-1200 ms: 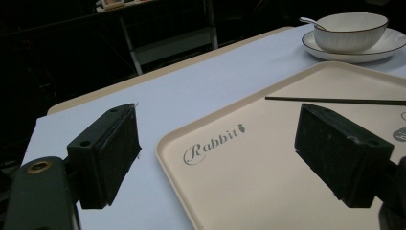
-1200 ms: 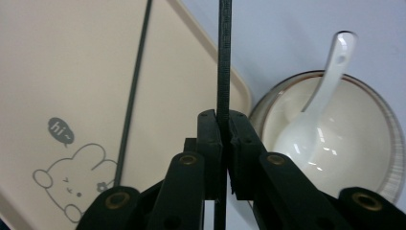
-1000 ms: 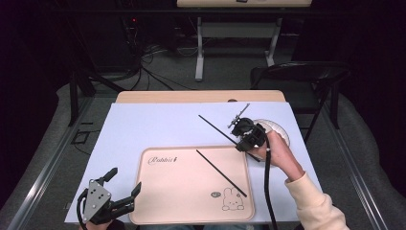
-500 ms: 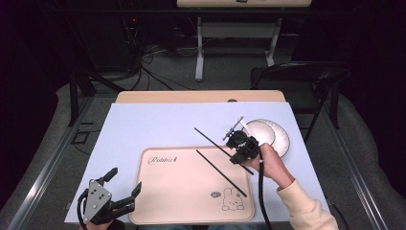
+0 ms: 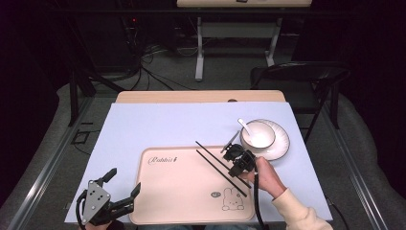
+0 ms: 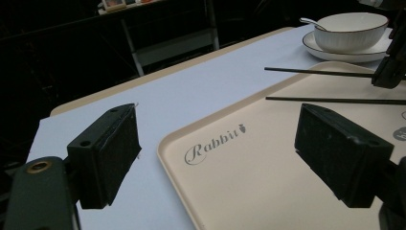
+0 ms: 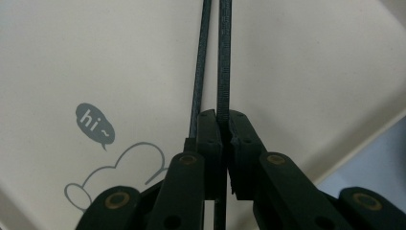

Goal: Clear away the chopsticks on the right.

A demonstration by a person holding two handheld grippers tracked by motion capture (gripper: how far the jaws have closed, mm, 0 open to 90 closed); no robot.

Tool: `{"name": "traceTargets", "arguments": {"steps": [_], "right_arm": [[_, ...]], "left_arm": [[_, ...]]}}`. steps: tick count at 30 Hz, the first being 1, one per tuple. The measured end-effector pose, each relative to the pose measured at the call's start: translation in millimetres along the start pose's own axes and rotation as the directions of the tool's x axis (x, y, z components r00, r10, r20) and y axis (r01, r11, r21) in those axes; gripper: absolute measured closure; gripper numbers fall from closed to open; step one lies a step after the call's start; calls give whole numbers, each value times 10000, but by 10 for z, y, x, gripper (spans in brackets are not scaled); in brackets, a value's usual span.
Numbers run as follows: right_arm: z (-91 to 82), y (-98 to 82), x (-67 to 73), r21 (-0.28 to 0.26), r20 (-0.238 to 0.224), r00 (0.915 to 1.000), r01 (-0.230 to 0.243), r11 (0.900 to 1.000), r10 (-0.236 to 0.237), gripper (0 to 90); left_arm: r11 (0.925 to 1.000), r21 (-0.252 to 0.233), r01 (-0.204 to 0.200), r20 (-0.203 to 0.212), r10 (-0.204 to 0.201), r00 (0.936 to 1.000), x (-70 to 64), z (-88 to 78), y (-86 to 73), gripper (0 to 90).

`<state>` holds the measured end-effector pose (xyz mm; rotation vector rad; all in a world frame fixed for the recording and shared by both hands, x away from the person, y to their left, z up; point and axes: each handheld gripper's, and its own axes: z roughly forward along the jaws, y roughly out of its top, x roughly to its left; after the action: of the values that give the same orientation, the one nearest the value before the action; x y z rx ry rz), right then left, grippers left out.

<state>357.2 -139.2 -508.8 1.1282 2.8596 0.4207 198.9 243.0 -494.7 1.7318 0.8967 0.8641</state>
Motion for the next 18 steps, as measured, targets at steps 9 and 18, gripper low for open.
{"name": "traceTargets", "arguments": {"steps": [9,18], "right_arm": [[119,13,46,376,96,9997,-242,9990,239,847],[186,35,58,453,276,9996,-34,9990,21,802]], "left_arm": [[10000,24,-28,29,28,10000,-2,18,6,154],[10000,5,-44,55,44,10000,-3,20,6,154]]}}
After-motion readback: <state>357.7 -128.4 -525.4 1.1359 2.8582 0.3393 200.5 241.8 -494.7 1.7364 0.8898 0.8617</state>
